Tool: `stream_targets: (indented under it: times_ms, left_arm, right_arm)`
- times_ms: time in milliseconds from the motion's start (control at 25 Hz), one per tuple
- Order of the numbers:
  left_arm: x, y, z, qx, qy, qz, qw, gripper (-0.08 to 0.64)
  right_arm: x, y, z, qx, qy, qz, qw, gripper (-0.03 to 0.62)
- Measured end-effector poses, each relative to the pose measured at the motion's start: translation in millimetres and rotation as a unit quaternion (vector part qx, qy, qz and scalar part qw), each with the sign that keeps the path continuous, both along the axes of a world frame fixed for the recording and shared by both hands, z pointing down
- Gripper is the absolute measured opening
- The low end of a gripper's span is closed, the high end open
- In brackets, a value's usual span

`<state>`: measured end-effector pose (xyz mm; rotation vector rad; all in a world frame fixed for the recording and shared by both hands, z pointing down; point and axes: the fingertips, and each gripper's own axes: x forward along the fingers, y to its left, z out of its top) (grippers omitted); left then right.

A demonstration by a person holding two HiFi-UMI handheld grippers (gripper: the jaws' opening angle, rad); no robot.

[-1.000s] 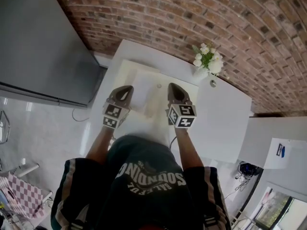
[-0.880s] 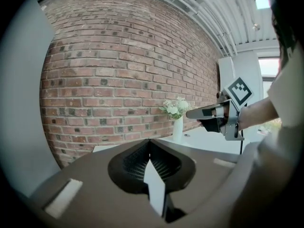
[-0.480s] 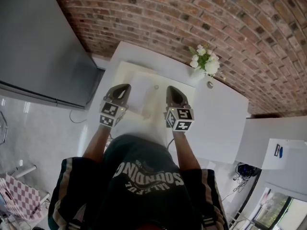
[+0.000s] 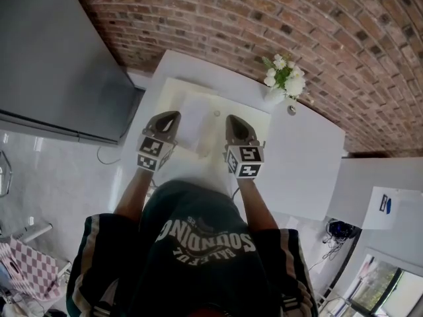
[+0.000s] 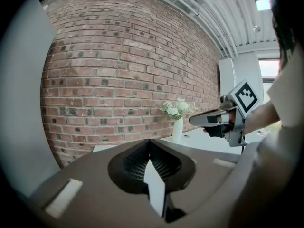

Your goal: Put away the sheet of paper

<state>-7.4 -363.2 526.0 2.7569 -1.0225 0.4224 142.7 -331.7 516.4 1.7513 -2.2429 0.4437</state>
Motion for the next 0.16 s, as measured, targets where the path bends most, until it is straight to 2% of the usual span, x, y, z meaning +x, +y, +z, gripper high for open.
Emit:
stream_targets:
  times_ms: [160]
  left_arm:
    - [-2.2, 0.7, 4.7, -0.004, -0.002, 0.000, 1.0000, 0.009]
  right_arm:
    - [-6.5, 0.1, 4.9, -0.005, 0.000, -0.007, 1.000, -0.001]
